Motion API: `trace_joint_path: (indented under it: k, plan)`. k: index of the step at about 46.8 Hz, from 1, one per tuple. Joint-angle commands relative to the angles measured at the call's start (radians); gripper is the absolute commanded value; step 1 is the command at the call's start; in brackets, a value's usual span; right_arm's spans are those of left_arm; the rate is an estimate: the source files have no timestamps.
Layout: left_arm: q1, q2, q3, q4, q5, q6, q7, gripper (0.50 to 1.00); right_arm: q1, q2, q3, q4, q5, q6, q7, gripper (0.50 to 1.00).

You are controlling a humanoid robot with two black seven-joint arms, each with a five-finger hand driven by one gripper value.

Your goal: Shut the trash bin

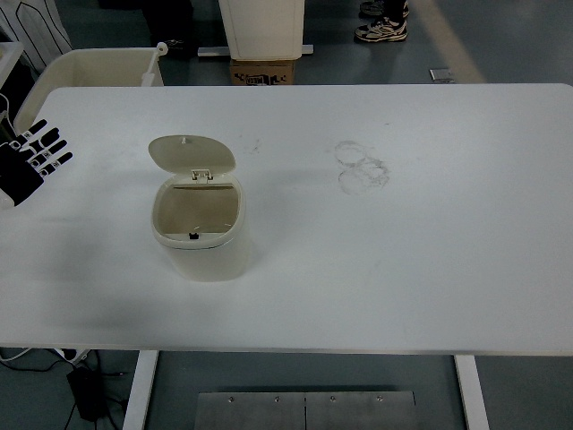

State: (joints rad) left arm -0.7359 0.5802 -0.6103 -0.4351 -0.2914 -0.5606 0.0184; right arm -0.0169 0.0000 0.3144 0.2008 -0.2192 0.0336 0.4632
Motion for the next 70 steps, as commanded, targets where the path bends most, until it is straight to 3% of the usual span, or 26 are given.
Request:
trace_joint_path:
  k: [1,10,21,29,38,50,53,62,70]
  plan:
    - [-0.01,0.006,0.001,-0.004,0.001,0.01,0.009,1.0,0.0,0.0,0.0,0.0,0.0,0.0,0.0,0.991]
    - [-0.039,0.067,0.004,-0.065,0.012,0.059,0.077,1.0,0.0,0.0,0.0,0.0,0.001,0.0,0.0,0.991]
    - [-0.036,0.227,0.058,-0.433,0.015,0.198,0.08,1.0,0.002,0.0,0.0,0.0,0.001,0.0,0.0,0.991]
    - [-0.074,0.309,0.122,-0.565,0.018,0.225,0.081,1.0,0.002,0.0,-0.001,-0.001,0.001,0.0,0.0,0.991]
    - [-0.275,0.319,0.237,-0.594,0.061,0.223,0.147,1.0,0.002,0.0,-0.001,-0.001,0.001,0.0,0.0,0.991]
    - [-0.569,0.349,0.501,-0.686,0.08,0.202,0.187,1.0,0.002,0.0,-0.001,-0.001,0.001,0.0,0.0,0.991]
    - [-0.632,0.351,0.558,-0.703,0.106,0.174,0.198,1.0,0.002,0.0,-0.001,-0.001,0.001,0.0,0.0,0.991]
    - [-0.753,0.349,0.664,-0.732,0.242,0.099,0.227,1.0,0.0,0.0,-0.001,-0.001,0.001,0.0,0.0,0.991]
    - [-0.8,0.345,0.715,-0.732,0.3,0.042,0.239,1.0,0.0,0.0,-0.001,-0.001,0.001,0.0,0.0,0.991]
